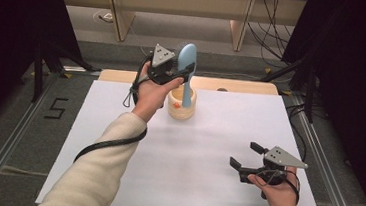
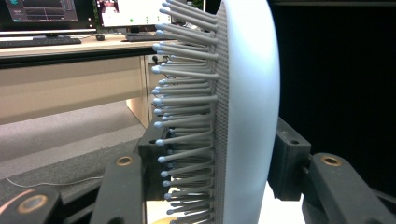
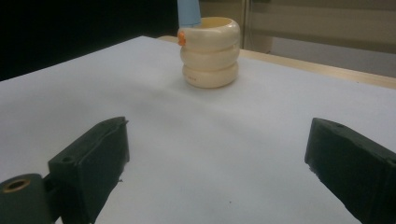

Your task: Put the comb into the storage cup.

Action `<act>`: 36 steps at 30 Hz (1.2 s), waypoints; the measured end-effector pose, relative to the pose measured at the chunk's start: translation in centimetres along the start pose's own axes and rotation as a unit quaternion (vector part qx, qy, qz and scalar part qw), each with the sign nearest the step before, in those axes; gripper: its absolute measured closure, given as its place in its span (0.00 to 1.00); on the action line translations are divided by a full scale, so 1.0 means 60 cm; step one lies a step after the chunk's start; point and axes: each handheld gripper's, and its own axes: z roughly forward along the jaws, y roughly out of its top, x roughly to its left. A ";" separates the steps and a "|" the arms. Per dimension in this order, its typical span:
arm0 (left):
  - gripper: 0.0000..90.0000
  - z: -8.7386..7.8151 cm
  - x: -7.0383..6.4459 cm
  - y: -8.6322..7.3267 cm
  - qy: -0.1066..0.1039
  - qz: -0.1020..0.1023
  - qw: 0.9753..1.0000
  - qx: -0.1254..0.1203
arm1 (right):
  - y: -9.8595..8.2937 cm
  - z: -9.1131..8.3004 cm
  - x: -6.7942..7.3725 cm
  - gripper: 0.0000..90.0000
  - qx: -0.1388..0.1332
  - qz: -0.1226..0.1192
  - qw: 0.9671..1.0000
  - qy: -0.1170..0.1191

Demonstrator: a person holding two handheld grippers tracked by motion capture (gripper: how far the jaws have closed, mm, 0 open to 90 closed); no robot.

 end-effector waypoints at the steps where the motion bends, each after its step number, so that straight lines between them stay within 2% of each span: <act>1: 0.55 0.001 0.001 0.001 0.000 0.000 1.000 0.000 | 0.000 0.000 0.000 0.08 0.001 0.001 1.000 0.000; 19: 0.55 0.012 0.005 0.008 0.003 0.002 1.000 -0.001 | -0.003 0.002 -0.004 0.08 0.000 0.005 1.000 -0.002; 33: 0.55 0.020 0.009 0.011 0.004 -0.005 1.000 -0.001 | -0.003 0.003 -0.004 0.08 0.001 0.004 1.000 0.000; 36: 0.55 0.022 0.008 0.012 0.005 -0.001 1.000 -0.001 | -0.004 0.003 -0.004 0.08 0.002 0.006 1.000 0.001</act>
